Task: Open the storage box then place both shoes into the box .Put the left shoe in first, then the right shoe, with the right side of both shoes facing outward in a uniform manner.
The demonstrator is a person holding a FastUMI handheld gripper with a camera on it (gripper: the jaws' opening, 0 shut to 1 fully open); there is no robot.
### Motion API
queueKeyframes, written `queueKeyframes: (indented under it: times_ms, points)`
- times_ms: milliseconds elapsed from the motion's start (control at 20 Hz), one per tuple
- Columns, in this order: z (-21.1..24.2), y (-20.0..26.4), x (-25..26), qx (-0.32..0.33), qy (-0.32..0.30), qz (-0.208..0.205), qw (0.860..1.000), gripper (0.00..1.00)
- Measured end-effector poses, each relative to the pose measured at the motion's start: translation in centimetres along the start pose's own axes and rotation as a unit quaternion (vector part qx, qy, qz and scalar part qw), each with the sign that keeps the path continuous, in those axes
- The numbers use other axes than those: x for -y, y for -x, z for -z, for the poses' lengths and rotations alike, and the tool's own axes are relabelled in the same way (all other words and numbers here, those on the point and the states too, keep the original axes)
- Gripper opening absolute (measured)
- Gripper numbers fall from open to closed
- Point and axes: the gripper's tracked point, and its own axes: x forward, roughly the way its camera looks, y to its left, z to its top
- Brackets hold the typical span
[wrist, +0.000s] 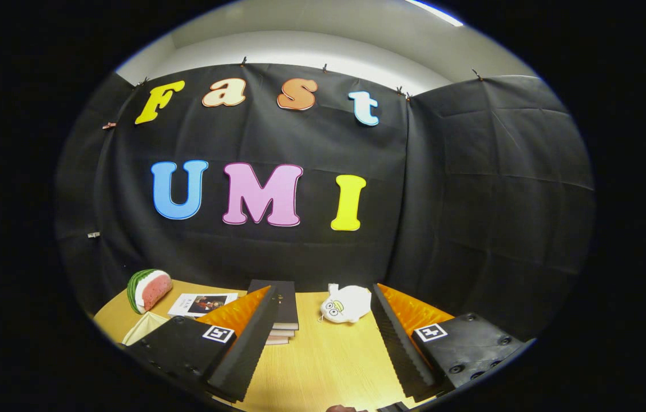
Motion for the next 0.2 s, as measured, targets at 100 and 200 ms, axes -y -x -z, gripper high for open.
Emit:
queueKeyframes:
  times_ms: [100, 200]
  points:
    - [0.02, -0.15, -0.20, -0.001, -0.003, 0.000, 1.000, 0.98]
    - [0.11, -0.20, -0.30, -0.003, -0.002, -0.001, 1.000, 0.98]
